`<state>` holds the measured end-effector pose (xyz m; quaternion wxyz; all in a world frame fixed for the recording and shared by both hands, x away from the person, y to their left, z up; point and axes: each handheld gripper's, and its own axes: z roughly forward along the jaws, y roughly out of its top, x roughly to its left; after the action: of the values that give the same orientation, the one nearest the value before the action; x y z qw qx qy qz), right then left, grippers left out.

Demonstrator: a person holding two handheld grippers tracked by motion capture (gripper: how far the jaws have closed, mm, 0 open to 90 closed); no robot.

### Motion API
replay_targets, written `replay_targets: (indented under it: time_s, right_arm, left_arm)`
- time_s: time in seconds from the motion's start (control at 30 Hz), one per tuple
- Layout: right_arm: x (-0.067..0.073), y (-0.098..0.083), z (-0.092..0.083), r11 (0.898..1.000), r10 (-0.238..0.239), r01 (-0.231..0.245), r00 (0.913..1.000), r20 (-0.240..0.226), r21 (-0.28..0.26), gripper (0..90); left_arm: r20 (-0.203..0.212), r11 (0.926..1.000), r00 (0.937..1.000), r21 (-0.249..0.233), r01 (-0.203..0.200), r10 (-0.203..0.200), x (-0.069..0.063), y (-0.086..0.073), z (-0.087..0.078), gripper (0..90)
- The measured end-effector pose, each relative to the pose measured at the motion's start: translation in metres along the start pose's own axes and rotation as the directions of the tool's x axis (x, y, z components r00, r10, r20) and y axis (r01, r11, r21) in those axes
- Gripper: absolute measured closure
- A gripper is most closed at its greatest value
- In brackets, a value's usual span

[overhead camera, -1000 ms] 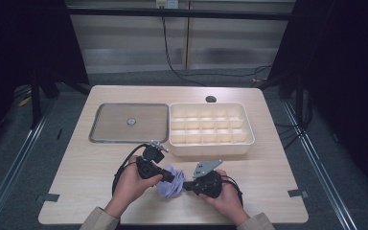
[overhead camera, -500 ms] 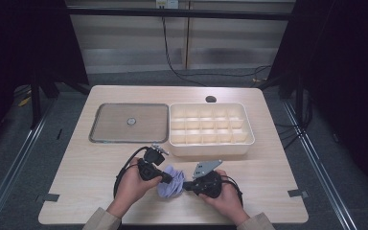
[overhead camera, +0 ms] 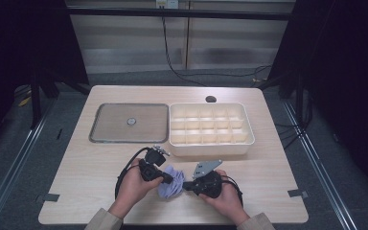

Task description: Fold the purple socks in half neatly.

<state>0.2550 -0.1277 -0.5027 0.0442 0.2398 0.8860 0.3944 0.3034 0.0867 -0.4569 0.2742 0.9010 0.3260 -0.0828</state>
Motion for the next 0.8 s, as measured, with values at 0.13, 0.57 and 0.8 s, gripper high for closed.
replay_targets:
  time_s: [0.13, 0.57, 0.8]
  right_arm:
    - [0.000, 0.000, 0.000, 1.000, -0.005, 0.005, 1.0000, 0.001, 0.002, 88.9]
    - [0.001, 0.000, 0.000, 1.000, -0.008, 0.008, 1.0000, 0.006, 0.002, 88.9]
    - [0.001, 0.000, 0.000, 1.000, -0.010, 0.010, 0.9999, 0.006, 0.004, 88.9]
  left_arm:
    - [0.001, 0.9999, 0.9999, -0.001, 0.013, -0.013, -0.001, 0.000, 0.003, 83.9]
    - [-0.011, 0.9999, 0.9999, 0.017, -0.001, 0.001, -0.005, 0.000, 0.010, 81.2]
    - [-0.015, 0.9995, 0.9999, 0.030, -0.007, 0.007, -0.006, -0.003, 0.018, 80.0]
